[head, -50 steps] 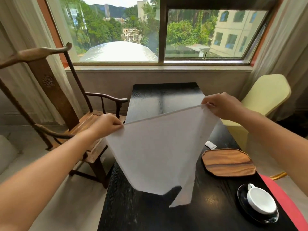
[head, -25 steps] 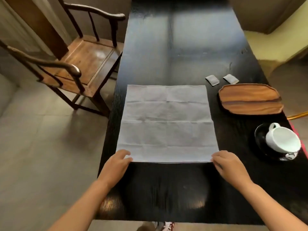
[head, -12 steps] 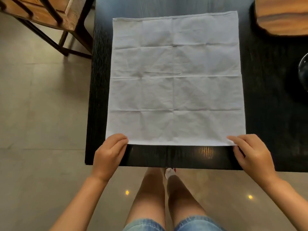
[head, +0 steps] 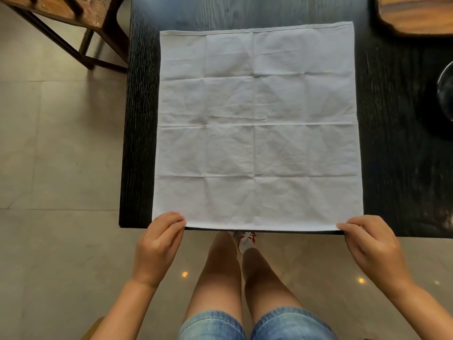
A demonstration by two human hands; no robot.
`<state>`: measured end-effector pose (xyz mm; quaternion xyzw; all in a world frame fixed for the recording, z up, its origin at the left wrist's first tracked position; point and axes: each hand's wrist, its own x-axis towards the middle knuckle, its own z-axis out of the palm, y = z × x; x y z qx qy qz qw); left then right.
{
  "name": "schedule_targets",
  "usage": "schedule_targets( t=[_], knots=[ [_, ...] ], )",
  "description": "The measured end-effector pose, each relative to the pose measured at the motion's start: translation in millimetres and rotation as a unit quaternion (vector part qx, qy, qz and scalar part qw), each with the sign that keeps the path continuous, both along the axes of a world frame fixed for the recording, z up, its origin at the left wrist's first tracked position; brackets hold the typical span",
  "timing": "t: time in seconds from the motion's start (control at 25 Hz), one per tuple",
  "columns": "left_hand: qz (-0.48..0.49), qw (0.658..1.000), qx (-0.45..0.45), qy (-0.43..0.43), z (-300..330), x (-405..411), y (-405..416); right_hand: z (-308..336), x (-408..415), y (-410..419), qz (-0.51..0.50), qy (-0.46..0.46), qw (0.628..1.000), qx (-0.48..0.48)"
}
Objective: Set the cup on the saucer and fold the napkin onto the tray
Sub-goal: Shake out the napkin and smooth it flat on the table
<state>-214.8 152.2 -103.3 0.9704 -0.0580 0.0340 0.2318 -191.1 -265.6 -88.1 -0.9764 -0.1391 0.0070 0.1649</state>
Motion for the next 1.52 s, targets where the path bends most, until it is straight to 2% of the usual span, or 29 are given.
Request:
schedule_targets(
  t=[0.2, 0.36, 0.56, 0.68, 0.84, 0.92, 1.0, 1.08, 1.12, 1.2, 1.28, 1.32, 1.52],
  knots=[
    [0.018, 1.0, -0.024, 0.005, 1.7, -11.7, -7.7, 5.0, -4.7, 6.2, -0.03, 0.007, 1.0, 0.002],
    [0.031, 0.999, -0.022, -0.03, 19.6, 15.5, -49.3, 23.2, 16.8, 56.5, -0.107, -0.046, 0.993, 0.03],
    [-0.014, 0.995, 0.059, 0.076, 5.2, 88.9, -140.4, -6.2, 54.5, 154.5, -0.082, 0.058, 0.994, -0.041],
    [-0.038, 0.984, 0.141, 0.099, -17.1, 96.2, -128.4, -24.8, 61.4, 137.9, -0.059, 0.091, 0.988, -0.109],
    [-0.047, 0.984, 0.138, 0.1, -22.6, 95.8, -67.2, -25.9, 63.0, 74.2, -0.043, 0.095, 0.984, -0.146],
    [-0.008, 0.983, 0.141, 0.113, -21.5, 98.9, -35.9, -21.4, 66.6, 51.7, -0.091, 0.106, 0.978, -0.158],
    [0.107, 0.976, 0.132, 0.139, -16.4, 104.7, -21.1, -12.0, 72.8, 46.7, -0.178, 0.113, 0.965, -0.157],
    [0.209, 0.967, 0.083, 0.117, -7.0, 121.2, -31.6, -1.1, 86.1, 64.5, -0.221, 0.093, 0.962, -0.131],
    [0.195, 0.974, 0.071, 0.092, -1.8, 133.9, -45.5, 2.1, 97.0, 79.9, -0.201, 0.071, 0.97, -0.118],
    [0.067, 0.993, 0.09, 0.047, 1.9, 161.3, -82.0, -1.9, 124.0, 114.9, -0.112, 0.03, 0.988, -0.101],
    [-0.056, 0.99, 0.129, 0.02, -3.8, 186.4, -111.7, -14.6, 153.3, 141.3, -0.049, 0.015, 0.994, -0.097],
    [-0.088, 0.985, 0.148, 0.017, -8.8, 197.2, -117.7, -20.9, 166.1, 146.1, -0.035, 0.016, 0.994, -0.101],
    [-0.134, 0.975, 0.172, 0.05, -29.5, 219.2, -69.1, -35.6, 197.9, 87.6, 0.04, 0.034, 0.988, -0.144]
  ],
)
